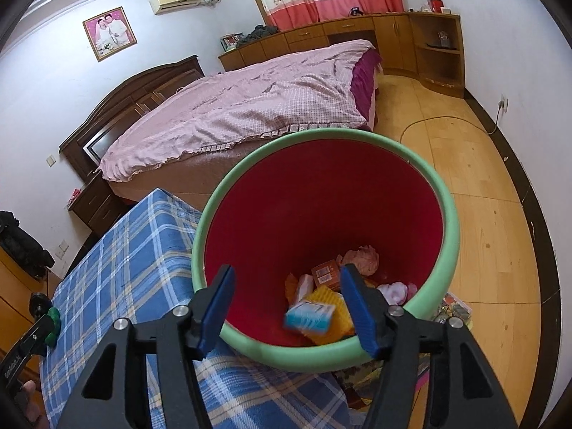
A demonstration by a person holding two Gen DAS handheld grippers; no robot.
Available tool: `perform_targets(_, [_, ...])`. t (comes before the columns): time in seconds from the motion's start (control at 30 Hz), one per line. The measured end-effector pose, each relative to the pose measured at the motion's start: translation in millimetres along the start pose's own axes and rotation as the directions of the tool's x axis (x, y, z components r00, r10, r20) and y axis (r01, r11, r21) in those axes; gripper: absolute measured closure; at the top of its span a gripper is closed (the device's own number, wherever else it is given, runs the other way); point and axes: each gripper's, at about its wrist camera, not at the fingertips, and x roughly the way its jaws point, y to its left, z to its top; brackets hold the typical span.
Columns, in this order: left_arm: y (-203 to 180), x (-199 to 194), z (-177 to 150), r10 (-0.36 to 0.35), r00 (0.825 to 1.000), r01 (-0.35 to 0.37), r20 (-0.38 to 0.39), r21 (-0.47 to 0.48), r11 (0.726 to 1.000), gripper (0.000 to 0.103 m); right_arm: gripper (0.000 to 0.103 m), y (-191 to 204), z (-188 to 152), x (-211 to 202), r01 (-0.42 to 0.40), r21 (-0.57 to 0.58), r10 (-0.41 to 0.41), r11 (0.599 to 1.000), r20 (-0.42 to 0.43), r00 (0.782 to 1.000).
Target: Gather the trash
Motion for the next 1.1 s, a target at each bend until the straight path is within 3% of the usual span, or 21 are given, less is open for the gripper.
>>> perform_targets(0.5, [24.6,-47.3,-7.3,0.018,0.999,-0.018,0.049,-0.013,1.000,0.053,0.020,62.9,-20.5,-76.2,-0.097,-0.124,0.107,0.988,0.072,0.992])
perform_targets(0.83, [56.1,-85.7,-24.3,0.097,0.993,-0.096,0.074,-0.016,0.995,0.052,0.008,116.0,-51.2,-111.7,-0.163,-0.228,0.184,0.960,0.073,0.980])
perform_targets(1.1, [82.4,-108.9,-42.9,0.152,0.986,-0.147,0.073,-0.074,0.986,0.053,0.002,146.1,-80.8,-129.2,-0.192,-0.289,0.220,0.938,0.067,0.973])
